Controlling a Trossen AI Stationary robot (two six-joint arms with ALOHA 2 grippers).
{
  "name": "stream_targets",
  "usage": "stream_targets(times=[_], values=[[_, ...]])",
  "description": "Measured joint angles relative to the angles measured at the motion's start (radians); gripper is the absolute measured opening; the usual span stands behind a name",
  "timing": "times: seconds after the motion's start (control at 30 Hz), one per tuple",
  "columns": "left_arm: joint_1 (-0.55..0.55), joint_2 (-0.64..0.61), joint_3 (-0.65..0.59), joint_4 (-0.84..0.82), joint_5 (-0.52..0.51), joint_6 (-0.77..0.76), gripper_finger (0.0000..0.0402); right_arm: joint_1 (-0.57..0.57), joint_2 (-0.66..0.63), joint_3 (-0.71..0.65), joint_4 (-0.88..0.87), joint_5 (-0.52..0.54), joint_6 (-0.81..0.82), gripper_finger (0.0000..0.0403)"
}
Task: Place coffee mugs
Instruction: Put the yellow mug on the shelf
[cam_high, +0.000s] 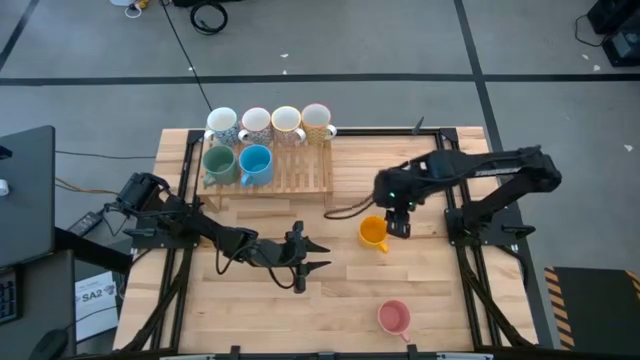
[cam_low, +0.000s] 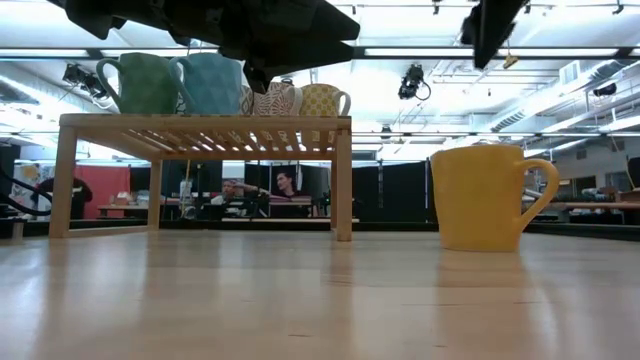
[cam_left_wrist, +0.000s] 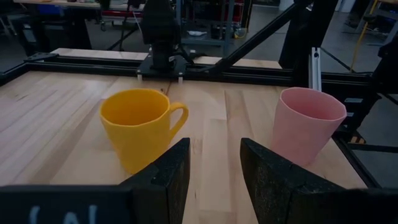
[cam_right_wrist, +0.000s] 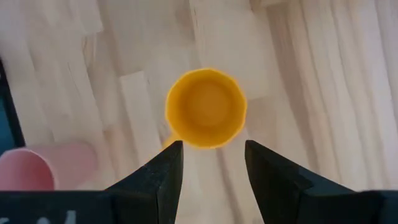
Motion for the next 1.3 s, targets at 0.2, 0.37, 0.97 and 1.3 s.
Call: stream_targets(times=[0.2,0.37,0.97,1.3], values=[[0.000,0.000,0.000,0.001,0.000,0.000,0.0148,0.186,-0.045,0.000,-0.045,0.140,0.285,0.0178],[0.000,0.000,0.000,0.001,0.000,0.000,0.0148,0.368,-0.047,-0.013,-0.066,0.304,0.553,0.0178],[0.000,0.000,0.000,0.001,0.000,-0.001,0.0148,0.619,-0.046,-0.426,0.357,0.578,0.965,0.0178],[0.000,0.000,0.000,0.000,0.000,-0.001,0.0148,0.609,-0.046,-0.538,0.440,0.637,1.017,0.0178]])
